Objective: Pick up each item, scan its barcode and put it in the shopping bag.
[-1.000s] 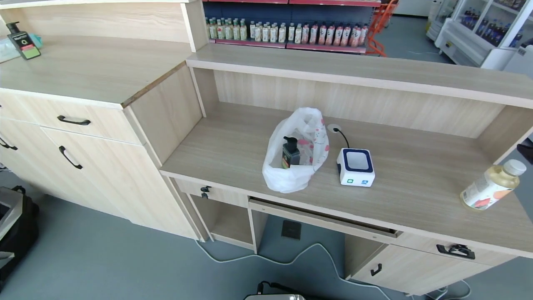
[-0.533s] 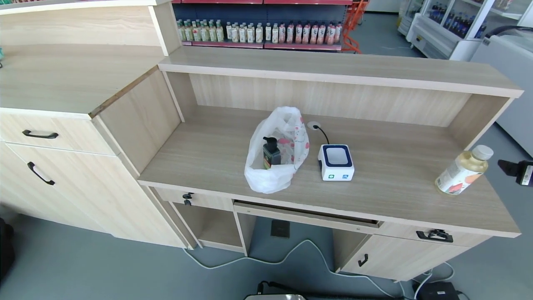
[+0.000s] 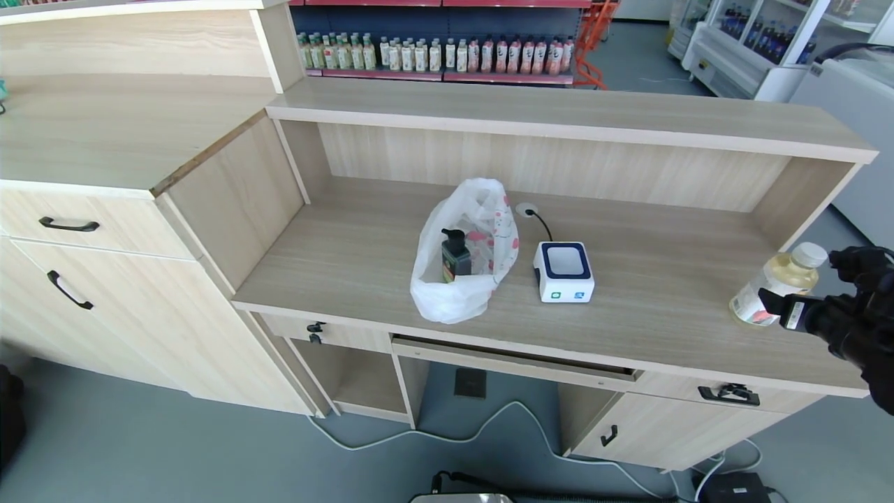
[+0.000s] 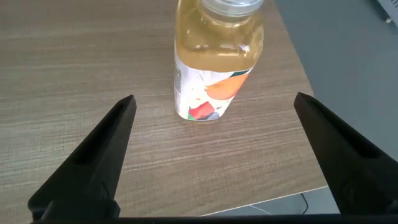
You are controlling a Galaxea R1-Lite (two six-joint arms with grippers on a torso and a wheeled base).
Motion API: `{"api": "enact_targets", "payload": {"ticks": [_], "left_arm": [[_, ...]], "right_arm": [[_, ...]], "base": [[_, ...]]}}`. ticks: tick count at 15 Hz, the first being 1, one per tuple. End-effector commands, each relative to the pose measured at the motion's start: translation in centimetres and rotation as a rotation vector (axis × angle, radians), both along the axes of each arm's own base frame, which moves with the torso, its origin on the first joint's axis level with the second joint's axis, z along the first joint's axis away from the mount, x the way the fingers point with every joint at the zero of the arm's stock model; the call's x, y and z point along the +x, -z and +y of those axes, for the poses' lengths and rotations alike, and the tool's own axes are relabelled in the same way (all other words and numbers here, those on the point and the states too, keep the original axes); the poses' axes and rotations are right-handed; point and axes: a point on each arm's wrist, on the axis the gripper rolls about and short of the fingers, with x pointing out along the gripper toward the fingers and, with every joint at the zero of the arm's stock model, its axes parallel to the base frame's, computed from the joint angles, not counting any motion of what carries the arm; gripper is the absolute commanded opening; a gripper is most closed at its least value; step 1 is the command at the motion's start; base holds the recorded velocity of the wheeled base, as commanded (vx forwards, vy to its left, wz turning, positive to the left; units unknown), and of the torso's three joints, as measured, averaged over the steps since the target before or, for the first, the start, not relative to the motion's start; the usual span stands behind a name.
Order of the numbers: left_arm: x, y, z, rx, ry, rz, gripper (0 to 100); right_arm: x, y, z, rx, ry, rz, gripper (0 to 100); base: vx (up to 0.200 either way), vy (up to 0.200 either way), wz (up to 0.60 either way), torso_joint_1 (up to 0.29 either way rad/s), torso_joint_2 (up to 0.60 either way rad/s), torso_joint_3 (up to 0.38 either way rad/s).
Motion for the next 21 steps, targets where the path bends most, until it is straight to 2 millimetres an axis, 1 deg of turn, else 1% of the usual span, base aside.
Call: {"api": "enact_targets", "payload": {"ticks": [1,6,7,8,9,12,16,17,21], "left_arm": [[0.0,0.0,0.0,-0.001,0.0,-0.001,100],[0.0,0.0,0.0,-0.001,0.0,-0.001,100],[0.0,0.0,0.0,-0.001,0.0,-0.001,100],[0.0,0.0,0.0,-0.001,0.0,-0.001,100],[0.0,0.0,0.0,-0.001,0.0,-0.001,100],[0.0,0.0,0.0,-0.001,0.002,-0.001,100],[0.0,0.0,0.0,-0.001,0.0,-0.001,100],[0.0,0.0,0.0,-0.001,0.002,-0.001,100],[0.0,0.0,0.0,-0.001,0.002,-0.001,100]], "right_arm": [[1.6,2.0,0.4,0.014,-0.009,0.035,100],[4.1,2.5,-0.2,-0.005,0.012,0.001,100],[4.7,2.5,0.1,-0.007,0.002,-0.005,100],[4.7,2.5,0.1,-0.007,0.002,-0.006,100],[5.4,2.9,0.4,-0.01,-0.012,-0.009,100],[6.2,3.2,0.8,-0.011,-0.03,-0.01,100],[6.7,3.5,0.8,-0.019,-0.026,-0.018,100],[6.9,3.3,0.6,-0.029,0.017,-0.026,100],[7.4,3.2,-0.5,-0.046,0.046,-0.068,100]], "base": [[0.0,0.0,0.0,0.0,0.0,0.0],[0.0,0.0,0.0,0.0,0.0,0.0],[0.0,0.0,0.0,0.0,0.0,0.0],[0.0,0.0,0.0,0.0,0.0,0.0],[0.0,0.0,0.0,0.0,0.0,0.0],[0.0,0.0,0.0,0.0,0.0,0.0],[0.0,0.0,0.0,0.0,0.0,0.0],[0.0,0.0,0.0,0.0,0.0,0.0],[0.0,0.0,0.0,0.0,0.0,0.0]]}}
